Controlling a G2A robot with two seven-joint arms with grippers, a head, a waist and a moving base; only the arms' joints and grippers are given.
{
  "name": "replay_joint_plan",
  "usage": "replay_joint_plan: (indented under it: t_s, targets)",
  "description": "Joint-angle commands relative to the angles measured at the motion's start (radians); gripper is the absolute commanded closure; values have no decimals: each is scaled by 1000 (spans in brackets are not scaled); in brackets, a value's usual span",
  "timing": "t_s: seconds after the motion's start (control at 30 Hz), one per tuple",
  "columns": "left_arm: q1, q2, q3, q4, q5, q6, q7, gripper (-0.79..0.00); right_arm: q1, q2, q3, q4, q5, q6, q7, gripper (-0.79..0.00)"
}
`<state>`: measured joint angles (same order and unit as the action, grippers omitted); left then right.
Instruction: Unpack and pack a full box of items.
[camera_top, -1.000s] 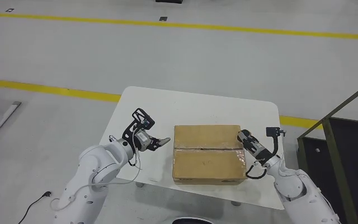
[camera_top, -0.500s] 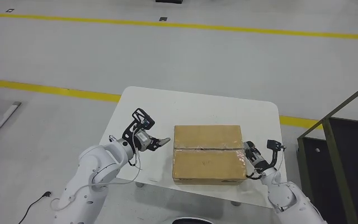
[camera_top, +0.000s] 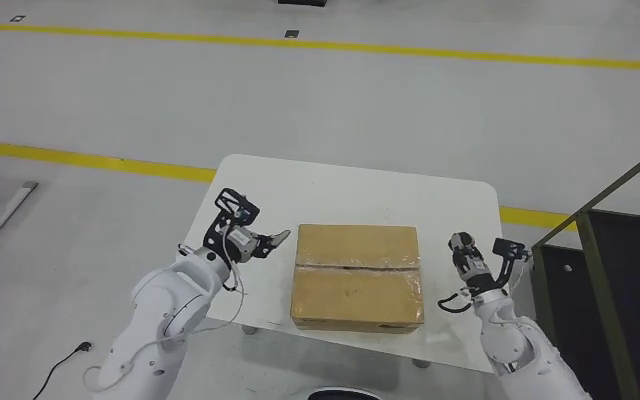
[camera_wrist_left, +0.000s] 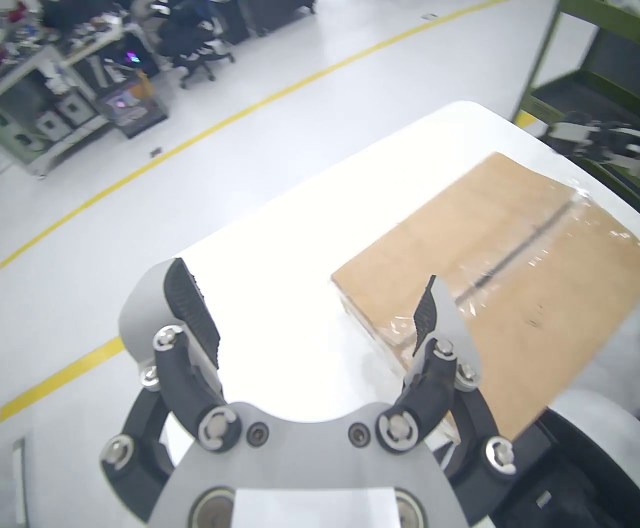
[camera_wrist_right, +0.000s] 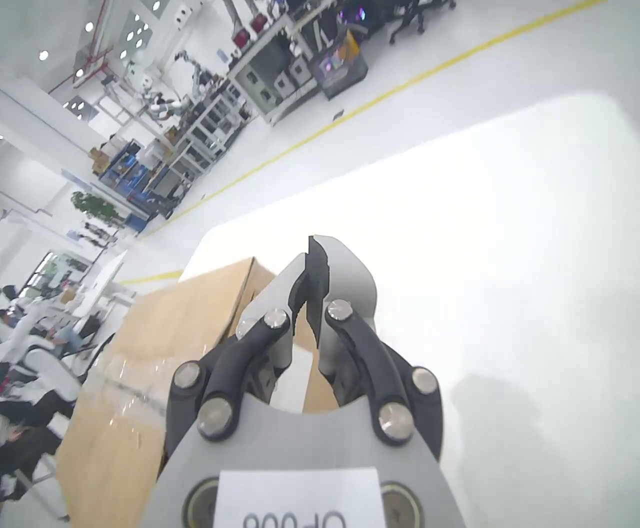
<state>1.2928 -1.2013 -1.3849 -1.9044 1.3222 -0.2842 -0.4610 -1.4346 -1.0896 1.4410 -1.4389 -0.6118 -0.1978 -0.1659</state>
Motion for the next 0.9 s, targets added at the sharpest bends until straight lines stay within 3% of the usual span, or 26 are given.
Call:
replay_joint_plan:
  t_s: [0.0,0.13,0.17,0.2,0.23,0.3,0.5,0.67,0.77,0.87]
  targets:
    - [38,0,-23,-15,7,71,39,-785,-25,6,34,-61,-84,50,-5,0]
    - [112,0,-78,-48,-3,161,82,-785,-103,14,92,-208,-152,141,71,0]
    - [117,1,-81,-48,-7,161,84,-785,-117,14,102,-228,-152,176,112,-314]
    - [117,1,-81,-48,-7,161,84,-785,-119,14,105,-237,-148,185,123,-785]
    - [116,1,-81,-48,-5,163,83,-784,-113,14,100,-223,-153,161,92,-6]
    - [118,1,-82,-49,-8,162,84,-784,-121,14,106,-243,-149,187,132,-49]
    - [117,1,-81,-48,-7,161,84,-784,-119,14,105,-237,-148,185,123,-438]
    - [117,1,-81,-48,-7,161,84,-784,-119,14,105,-237,-148,185,123,-670]
    - [117,1,-81,-48,-7,161,84,-785,-119,14,105,-237,-148,185,123,-751]
    - [117,1,-81,-48,-7,161,84,-785,-119,14,105,-237,-148,185,123,-782]
